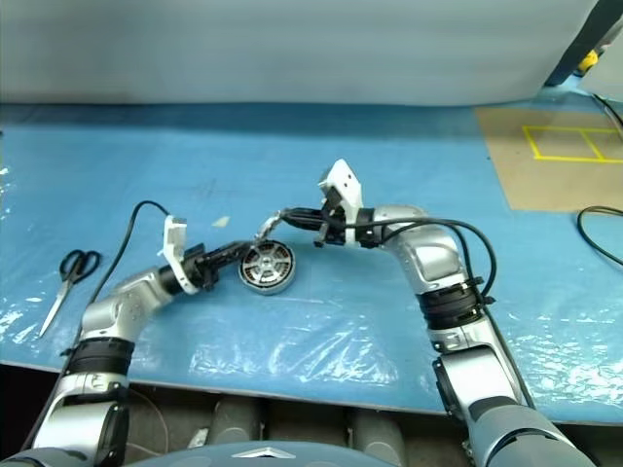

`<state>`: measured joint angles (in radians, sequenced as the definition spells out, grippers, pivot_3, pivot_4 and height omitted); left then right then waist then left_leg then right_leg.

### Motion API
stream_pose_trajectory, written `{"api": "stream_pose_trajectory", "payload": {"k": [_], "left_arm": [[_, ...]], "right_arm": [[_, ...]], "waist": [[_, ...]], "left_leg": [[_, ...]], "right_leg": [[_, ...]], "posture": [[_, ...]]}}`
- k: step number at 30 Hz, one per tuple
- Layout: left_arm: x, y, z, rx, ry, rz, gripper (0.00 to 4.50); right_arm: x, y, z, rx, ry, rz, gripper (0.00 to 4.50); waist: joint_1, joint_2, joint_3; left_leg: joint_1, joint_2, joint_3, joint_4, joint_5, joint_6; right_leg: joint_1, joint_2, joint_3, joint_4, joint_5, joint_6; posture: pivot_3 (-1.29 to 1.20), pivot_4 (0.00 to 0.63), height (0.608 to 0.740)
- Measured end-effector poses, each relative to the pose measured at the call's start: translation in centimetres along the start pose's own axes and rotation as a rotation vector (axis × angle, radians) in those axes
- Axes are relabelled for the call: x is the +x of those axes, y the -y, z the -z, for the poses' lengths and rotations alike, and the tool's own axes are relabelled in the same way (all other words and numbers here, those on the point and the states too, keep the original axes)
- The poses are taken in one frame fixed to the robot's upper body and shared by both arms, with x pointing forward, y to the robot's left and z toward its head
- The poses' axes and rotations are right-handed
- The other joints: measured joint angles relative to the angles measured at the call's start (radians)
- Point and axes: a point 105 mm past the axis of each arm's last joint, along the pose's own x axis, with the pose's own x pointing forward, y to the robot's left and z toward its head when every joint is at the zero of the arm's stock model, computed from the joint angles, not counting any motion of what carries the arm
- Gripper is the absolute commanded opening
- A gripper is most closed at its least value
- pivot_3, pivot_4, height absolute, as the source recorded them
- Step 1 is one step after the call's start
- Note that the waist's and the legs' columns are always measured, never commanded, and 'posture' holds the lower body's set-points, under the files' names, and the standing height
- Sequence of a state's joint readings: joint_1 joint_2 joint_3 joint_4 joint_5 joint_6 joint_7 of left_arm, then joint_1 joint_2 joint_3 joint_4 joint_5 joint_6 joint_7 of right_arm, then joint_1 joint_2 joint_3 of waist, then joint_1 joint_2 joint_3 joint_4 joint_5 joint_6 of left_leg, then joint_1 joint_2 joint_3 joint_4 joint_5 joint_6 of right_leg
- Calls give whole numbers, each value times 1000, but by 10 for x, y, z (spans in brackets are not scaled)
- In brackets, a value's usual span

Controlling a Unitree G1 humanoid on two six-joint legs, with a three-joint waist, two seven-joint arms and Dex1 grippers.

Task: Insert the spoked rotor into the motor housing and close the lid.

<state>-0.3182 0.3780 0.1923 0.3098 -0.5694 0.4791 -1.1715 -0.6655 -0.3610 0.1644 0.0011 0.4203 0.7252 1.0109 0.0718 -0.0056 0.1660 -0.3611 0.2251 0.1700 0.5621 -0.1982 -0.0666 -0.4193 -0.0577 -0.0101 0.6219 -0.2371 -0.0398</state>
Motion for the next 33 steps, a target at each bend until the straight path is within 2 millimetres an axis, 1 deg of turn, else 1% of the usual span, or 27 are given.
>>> {"api": "stream_pose_trajectory", "payload": {"k": [2, 4, 6, 7, 9, 11, 13, 15, 17, 19, 22, 25, 29, 33], "left_arm": [[-12, 5, 4, 9, -7, -28, 0], [-20, 12, 5, 9, 5, -47, 0], [-26, 18, 1, 23, 17, -64, 0], [-28, 20, -3, 46, 24, -81, 0], [-32, 25, -8, 87, 33, -108, 0], [-37, 26, -13, 159, 46, -160, 0], [-38, 30, -23, 259, 77, -207, 0], [-38, 35, -33, 353, 112, -240, 0], [-41, 37, -35, 422, 119, -279, 0], [-44, 39, -30, 462, 126, -319, 0], [-43, 48, -19, 478, 125, -332, 0], [-44, 54, -12, 480, 130, -340, 0], [-47, 61, 0, 460, 108, -347, 0], [-47, 65, 6, 452, 101, -351, 0]], "right_arm": [[-9, -11, -2, 58, -26, -79, 38], [-18, -12, -2, 68, -61, -91, 38], [-23, -10, -1, 66, -86, -88, 38], [-23, -12, 1, 66, -99, -104, 38], [-23, -14, 3, 69, -109, -121, 38], [-17, -10, -1, 61, -78, -111, 38], [-4, -4, -6, 21, -37, -72, 38], [8, -1, -5, -15, -24, -51, 38], [16, 0, -3, -32, -16, -38, 38], [24, 2, 1, -48, -13, -24, 38], [30, 4, 7, -79, -21, -19, 612], [31, 7, 13, -91, -31, -16, 1597], [31, 2, 20, -114, -54, -63, 2948], [33, -1, 31, -132, -83, -91, 4308]], "waist": [[-1, 0, 0], [-1, 0, 0], [0, 0, 0], [-1, 0, 0], [-2, 0, 0], [-6, 0, 0], [-10, 0, 0], [-8, 0, 0], [-8, 0, 0], [-8, 0, 0], [-6, 0, 0], [-6, 0, 0], [-8, 0, 0], [-8, 0, 0]], "left_leg": [[-1, 0, 0, 0, 0, 0], [-1, 1, 0, 0, 0, 0], [0, 2, 0, 0, 0, 0], [0, 2, 0, 1, 0, 0], [0, 2, 0, 2, 0, 0], [0, 2, 0, 4, 0, 0], [0, 2, 0, 4, 0, 0], [0, 2, 0, 4, 0, 0], [0, 2, 1, 4, 0, 0], [-1, 2, 1, 4, 0, 0], [-2, 2, 0, 4, 0, 0], [-2, 3, 0, 4, 0, 0], [-1, 3, 0, 4, 0, 0], [0, 4, 1, 6, 0, 1]], "right_leg": [[0, 0, -1, 0, 0, 0], [0, 1, -2, 0, 0, 0], [0, 1, -2, 1, -1, -1], [0, 1, -2, 1, -2, -4], [0, 1, -1, 1, -2, -4], [0, 1, 0, 1, -2, -4], [0, 1, 0, 1, -3, -4], [0, 1, 0, 1, -3, -5], [0, 1, 0, 1, -2, -4], [-1, 0, 0, 0, -2, -4], [-1, 1, -1, 1, -1, -2], [-1, 1, -1, 1, -1, -2], [-1, 1, -1, 1, -2, -4], [-1, 2, -1, 2, -2, -4]], "posture": [[0, 150, 740], [0, 150, 740], [0, 150, 740], [0, 150, 740], [0, 150, 740], [0, 150, 740], [0, 150, 740], [0, 150, 740], [0, 150, 740], [0, 150, 740], [0, 150, 740], [0, 150, 740], [0, 150, 740], [0, 150, 740]]}}
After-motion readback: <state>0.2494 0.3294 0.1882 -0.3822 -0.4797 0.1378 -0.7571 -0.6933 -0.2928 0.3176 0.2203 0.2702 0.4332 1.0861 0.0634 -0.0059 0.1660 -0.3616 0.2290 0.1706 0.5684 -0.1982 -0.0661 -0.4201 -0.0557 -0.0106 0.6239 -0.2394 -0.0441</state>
